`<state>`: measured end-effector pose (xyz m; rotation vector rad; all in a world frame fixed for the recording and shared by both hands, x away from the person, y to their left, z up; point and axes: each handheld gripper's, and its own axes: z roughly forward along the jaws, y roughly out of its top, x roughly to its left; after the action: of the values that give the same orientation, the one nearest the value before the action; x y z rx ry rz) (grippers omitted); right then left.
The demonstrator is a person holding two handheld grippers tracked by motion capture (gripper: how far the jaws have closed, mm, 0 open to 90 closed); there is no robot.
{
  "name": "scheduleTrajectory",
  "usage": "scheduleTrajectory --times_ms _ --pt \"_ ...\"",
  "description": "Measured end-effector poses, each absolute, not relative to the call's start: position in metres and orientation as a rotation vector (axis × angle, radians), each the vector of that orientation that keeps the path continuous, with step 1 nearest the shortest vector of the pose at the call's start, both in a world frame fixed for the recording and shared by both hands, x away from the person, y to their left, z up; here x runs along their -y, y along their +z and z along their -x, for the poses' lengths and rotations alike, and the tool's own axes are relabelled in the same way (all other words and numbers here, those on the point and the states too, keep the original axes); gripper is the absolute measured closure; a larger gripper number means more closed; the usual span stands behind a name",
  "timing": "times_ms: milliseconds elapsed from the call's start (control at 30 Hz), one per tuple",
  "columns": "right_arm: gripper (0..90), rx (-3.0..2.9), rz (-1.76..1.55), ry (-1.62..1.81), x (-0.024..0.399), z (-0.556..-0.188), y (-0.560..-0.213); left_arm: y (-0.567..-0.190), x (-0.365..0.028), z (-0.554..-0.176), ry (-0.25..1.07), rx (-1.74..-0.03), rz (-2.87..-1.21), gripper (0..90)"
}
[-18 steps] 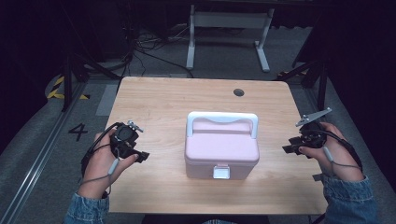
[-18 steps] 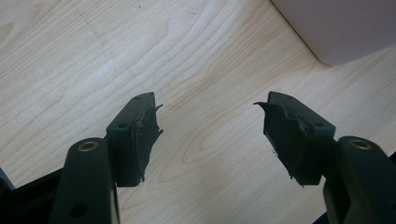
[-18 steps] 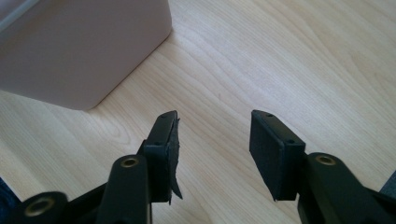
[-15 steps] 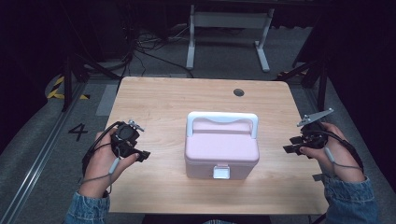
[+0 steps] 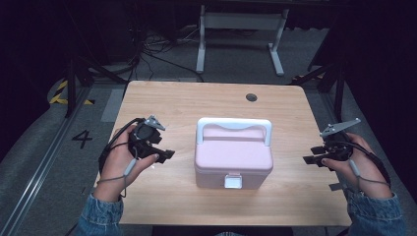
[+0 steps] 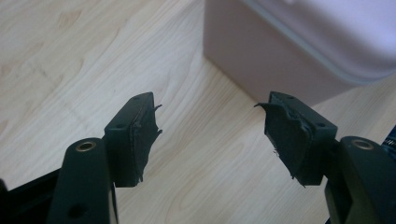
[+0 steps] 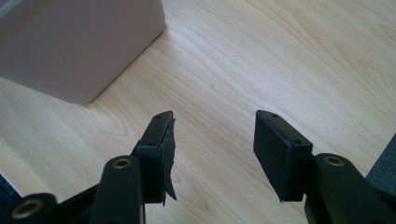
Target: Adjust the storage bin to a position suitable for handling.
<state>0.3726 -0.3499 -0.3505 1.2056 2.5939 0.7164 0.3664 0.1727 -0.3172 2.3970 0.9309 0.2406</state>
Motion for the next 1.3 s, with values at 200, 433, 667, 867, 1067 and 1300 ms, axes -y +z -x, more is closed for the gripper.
scheduleTrajectory --times_ms 200,433,667,867,1067,1300 --pt "49.0 -2.581 -1.23 0.72 0.356 -0.366 -0.351 -0.306 -0.152 -0.377 0.231 -0.871 -2.369 32.8" --pt "48.8 -2.565 -1.249 0.717 0.362 -0.361 -0.352 -0.295 -0.129 -0.388 0.228 -0.796 -2.38 31.2" --pt "48.1 -2.545 -1.285 0.721 0.367 -0.359 -0.353 -0.292 -0.111 -0.394 0.239 -0.746 -2.41 29.6" --pt "47.9 -2.551 -1.278 0.721 0.366 -0.36 -0.355 -0.292 -0.094 -0.404 0.258 -0.693 -2.436 29.2" --pt "47.7 -2.562 -1.277 0.721 0.364 -0.361 -0.357 -0.294 -0.082 -0.414 0.282 -0.661 -2.446 30.1" --pt "47.0 -2.556 -1.308 0.728 0.364 -0.362 -0.358 -0.296 -0.067 -0.423 0.269 -0.597 -2.474 42.9"
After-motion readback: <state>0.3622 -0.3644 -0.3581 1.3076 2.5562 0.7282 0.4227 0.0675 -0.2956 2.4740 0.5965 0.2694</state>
